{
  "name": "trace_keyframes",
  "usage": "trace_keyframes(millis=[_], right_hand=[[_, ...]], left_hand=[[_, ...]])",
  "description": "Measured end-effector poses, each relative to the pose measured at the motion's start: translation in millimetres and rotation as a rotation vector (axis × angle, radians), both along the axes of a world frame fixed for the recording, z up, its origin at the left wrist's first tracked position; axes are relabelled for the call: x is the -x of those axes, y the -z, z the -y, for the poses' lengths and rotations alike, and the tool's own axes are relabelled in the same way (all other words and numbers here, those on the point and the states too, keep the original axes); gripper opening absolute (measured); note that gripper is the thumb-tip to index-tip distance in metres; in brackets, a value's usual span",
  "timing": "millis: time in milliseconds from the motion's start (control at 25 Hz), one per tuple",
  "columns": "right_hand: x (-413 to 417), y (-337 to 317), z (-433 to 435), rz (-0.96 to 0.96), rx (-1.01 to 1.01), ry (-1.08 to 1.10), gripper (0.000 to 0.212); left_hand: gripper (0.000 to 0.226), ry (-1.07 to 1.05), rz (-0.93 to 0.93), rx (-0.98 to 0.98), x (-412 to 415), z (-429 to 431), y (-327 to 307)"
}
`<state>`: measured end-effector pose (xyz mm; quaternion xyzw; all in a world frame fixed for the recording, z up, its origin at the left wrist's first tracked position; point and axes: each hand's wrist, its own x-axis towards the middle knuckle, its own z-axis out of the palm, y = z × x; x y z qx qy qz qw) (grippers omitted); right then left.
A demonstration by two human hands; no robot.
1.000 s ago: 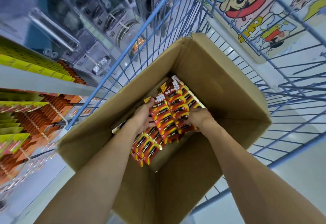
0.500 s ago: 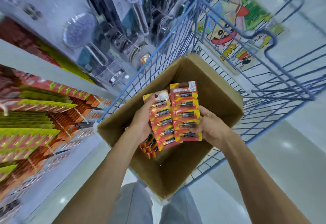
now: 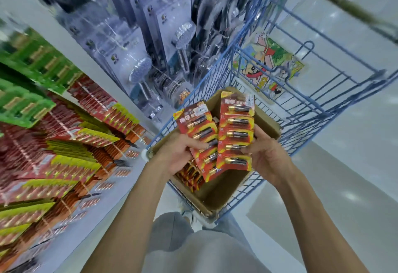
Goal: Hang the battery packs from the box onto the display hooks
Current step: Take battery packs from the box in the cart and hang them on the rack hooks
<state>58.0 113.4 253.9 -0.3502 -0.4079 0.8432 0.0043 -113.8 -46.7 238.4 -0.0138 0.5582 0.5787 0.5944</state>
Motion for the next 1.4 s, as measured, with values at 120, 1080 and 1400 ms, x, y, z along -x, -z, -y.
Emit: trace_keyframes(millis=[120, 1080, 1400], right_hand=[[2, -35, 13, 0.029, -0.100, 0.020, 0.056], [94, -200, 363, -0.435, -0.273, -0.665, 0.038], [85, -232, 543, -0.446, -0.217, -0.722, 0.026]], left_hand=[[0.036, -0.143, -0.075, 0.019, -13, 19, -30], [0.033, -1.195, -0.536, -0.033, -117, 403, -216], [0.028, -1.276, -0.650, -0.016, -137, 570, -244]])
